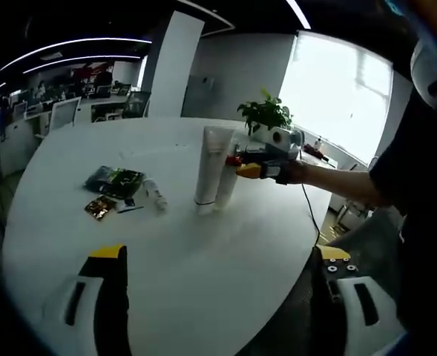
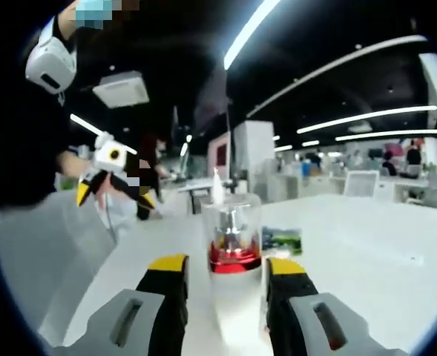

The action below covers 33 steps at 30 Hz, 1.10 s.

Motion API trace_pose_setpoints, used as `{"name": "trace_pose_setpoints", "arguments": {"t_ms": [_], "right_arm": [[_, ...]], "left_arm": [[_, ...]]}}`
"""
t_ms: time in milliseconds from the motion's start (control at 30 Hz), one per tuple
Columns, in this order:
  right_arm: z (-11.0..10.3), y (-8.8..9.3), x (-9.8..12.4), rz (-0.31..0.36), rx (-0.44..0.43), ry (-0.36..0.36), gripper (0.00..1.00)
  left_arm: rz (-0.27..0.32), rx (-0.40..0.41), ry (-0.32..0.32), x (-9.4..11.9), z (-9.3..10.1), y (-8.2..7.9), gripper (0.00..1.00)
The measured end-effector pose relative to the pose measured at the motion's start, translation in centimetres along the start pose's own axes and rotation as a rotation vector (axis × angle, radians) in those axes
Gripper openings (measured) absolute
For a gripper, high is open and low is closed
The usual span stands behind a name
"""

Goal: Arrange the skincare products in the storage area until every visible bottle or jar stands upright without overlapping.

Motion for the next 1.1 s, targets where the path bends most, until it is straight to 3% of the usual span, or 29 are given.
{"name": "trace_pose_setpoints", "arguments": {"t_ms": [233, 400, 600, 1000, 1100], "right_arm": [[-0.9, -0.4, 1.1, -0.027, -0.036, 0.07, 0.4], [-2.4, -0.2, 2.1, -0.073, -0.06, 0.103, 0.5], [-5.0, -1.8, 2.4, -0.082, -0.084, 0.12, 0.58], [-8.1, -3.5, 2.5, -0.093, -0.131, 0.183, 0.68], [-9.4, -3.8, 2.5, -0.129, -0.135, 0.183, 0.7]], "left_arm": [[0.014, 0.016, -0.015, 0.3, 0.3, -0.6, 0.98], [0.015, 0.036, -0.029, 0.5, 0.2, -0.7, 0.99], [0.004, 0.042, -0.043, 1.0, 0.3, -0.7, 0.99], [0.004, 0.054, -0.078, 2.5, 0.6, -1.3, 0.99], [0.003, 0.06, -0.086, 2.9, 0.7, -1.5, 0.99]]}}
Point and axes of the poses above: the point that each gripper's makers call its tool centre point, and the gripper's own axes: x roughly backward along the fingers, z roughly to its right, y roughly out of its underside, the point moved 7 cm from there along x, roughly backward along the fingers, and after that the axes turned 7 degrees about z, right-handed, at the moved point
